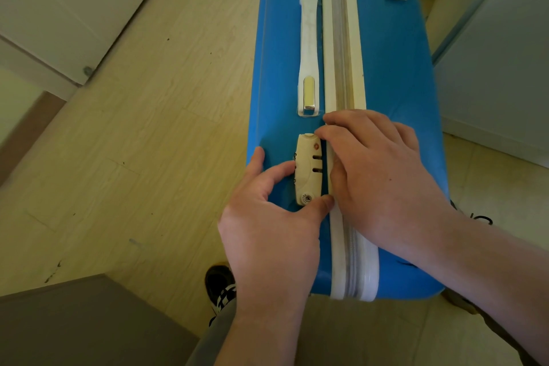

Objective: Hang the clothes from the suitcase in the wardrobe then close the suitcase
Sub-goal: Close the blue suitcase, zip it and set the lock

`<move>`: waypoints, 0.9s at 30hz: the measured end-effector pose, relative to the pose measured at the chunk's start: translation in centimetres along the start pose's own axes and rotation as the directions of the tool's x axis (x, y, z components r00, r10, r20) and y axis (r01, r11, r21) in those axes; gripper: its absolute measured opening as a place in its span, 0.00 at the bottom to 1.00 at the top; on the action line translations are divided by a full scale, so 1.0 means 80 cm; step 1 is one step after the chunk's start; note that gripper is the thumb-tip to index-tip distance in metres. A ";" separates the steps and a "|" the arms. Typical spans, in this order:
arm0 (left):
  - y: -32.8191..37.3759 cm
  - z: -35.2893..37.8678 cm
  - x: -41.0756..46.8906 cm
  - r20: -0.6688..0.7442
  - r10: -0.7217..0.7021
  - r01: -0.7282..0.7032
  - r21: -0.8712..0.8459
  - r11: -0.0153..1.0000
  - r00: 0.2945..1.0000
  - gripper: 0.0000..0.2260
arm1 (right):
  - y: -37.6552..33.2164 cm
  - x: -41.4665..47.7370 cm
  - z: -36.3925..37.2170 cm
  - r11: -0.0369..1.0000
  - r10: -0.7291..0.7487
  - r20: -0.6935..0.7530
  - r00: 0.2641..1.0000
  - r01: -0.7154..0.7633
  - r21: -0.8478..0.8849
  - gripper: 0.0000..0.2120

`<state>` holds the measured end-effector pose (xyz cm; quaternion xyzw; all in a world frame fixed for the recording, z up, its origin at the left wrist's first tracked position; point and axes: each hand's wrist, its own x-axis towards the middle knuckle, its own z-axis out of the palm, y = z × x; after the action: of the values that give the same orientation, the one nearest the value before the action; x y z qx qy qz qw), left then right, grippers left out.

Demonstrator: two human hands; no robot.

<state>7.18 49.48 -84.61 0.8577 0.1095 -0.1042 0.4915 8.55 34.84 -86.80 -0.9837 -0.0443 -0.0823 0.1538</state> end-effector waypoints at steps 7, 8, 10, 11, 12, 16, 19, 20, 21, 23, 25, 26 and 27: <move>0.001 -0.003 0.002 -0.049 0.016 -0.016 0.018 1.000 0.999 0.32 | 0.001 0.000 0.002 1.000 0.002 -0.013 1.000 -0.002 -0.003 0.21; 0.001 -0.004 0.002 -0.048 0.014 -0.013 0.016 1.000 0.999 0.31 | 0.001 0.000 0.002 1.000 0.001 -0.014 1.000 -0.002 -0.003 0.21; 0.001 -0.004 0.002 -0.043 0.004 -0.003 0.011 1.000 0.999 0.28 | 0.002 0.000 0.002 1.000 -0.004 -0.011 1.000 0.004 -0.006 0.22; 0.002 -0.004 0.001 -0.039 -0.001 0.001 0.008 1.000 0.999 0.28 | 0.002 0.000 0.002 1.000 -0.006 -0.011 1.000 0.006 -0.006 0.22; 0.002 -0.004 0.001 -0.035 -0.002 0.002 0.009 1.000 0.999 0.27 | 0.002 0.000 0.002 1.000 -0.006 -0.011 1.000 0.006 -0.006 0.21; 0.002 -0.004 0.001 -0.025 -0.002 0.002 0.012 1.000 1.000 0.25 | 0.002 0.001 0.002 1.000 -0.004 -0.008 1.000 0.004 -0.009 0.22; 0.002 -0.004 0.001 -0.021 0.007 -0.006 0.021 1.000 1.000 0.25 | 0.001 0.001 0.001 1.000 -0.006 -0.006 1.000 0.006 -0.012 0.22; 0.002 -0.004 0.001 -0.022 0.007 -0.007 0.025 1.000 1.000 0.25 | 0.001 0.001 0.001 1.000 -0.005 -0.008 1.000 0.005 -0.012 0.22; 0.002 -0.004 0.001 -0.023 0.004 -0.004 0.028 1.000 1.000 0.24 | 0.001 0.001 0.001 1.000 -0.005 -0.010 1.000 0.005 -0.011 0.21; 0.002 -0.004 0.001 -0.021 -0.002 0.002 0.031 1.000 1.000 0.24 | 0.001 0.001 0.001 1.000 -0.006 -0.010 1.000 0.006 -0.011 0.21; 0.002 -0.004 0.001 -0.015 -0.002 0.003 0.044 0.999 1.000 0.24 | 0.001 0.001 0.001 1.000 -0.004 -0.010 1.000 0.004 -0.008 0.22; 0.002 -0.004 0.001 -0.012 -0.002 0.003 0.053 0.999 1.000 0.23 | 0.001 0.001 0.002 1.000 -0.002 -0.009 1.000 0.002 -0.007 0.22; 0.002 -0.004 0.001 -0.011 -0.002 0.003 0.058 0.998 1.000 0.23 | 0.001 0.001 0.002 1.000 -0.001 -0.008 1.000 0.001 -0.007 0.22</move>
<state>7.31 49.70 -84.36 0.8720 0.1102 -0.1034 0.4656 8.67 34.81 -87.00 -0.9839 -0.0440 -0.0865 0.1503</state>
